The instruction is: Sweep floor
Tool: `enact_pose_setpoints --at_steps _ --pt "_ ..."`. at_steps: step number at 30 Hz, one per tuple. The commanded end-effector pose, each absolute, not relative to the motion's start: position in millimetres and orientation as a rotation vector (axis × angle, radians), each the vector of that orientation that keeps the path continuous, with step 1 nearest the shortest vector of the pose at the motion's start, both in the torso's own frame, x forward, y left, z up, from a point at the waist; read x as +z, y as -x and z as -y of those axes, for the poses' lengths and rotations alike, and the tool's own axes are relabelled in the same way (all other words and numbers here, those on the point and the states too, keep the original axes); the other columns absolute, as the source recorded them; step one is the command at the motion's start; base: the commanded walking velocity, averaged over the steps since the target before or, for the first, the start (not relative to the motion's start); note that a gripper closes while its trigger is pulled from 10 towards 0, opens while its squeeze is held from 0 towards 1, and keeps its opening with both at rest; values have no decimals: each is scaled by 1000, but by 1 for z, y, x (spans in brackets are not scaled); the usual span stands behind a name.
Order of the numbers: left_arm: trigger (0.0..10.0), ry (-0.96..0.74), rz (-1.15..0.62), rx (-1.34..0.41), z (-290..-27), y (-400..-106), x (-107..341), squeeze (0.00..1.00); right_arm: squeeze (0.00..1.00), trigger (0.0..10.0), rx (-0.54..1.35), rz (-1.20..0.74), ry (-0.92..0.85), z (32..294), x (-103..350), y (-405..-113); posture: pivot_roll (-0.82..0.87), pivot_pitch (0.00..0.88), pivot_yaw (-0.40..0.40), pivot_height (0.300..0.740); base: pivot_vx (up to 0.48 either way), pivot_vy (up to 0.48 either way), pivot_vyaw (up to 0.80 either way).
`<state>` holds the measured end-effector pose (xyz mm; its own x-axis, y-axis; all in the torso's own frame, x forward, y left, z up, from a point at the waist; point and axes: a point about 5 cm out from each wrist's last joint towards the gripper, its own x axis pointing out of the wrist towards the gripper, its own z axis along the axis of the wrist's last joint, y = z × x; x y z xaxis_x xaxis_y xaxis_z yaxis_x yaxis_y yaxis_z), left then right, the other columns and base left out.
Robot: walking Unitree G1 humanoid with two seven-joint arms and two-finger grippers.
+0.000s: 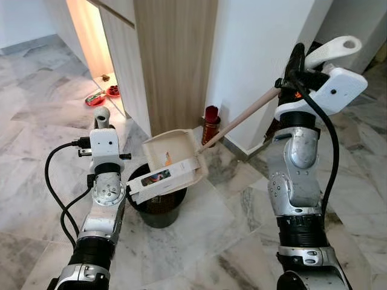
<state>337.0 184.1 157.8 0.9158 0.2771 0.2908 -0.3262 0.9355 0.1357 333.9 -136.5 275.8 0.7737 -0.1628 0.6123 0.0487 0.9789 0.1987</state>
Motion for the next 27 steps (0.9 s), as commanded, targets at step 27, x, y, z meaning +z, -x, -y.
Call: enact_pose_setpoints --at_steps 27 --pt "10000 -179 313 297 -180 -337 165 0 0 10000 -7 1013 40 102 321 -296 -10 114 -44 740 0 0 0"
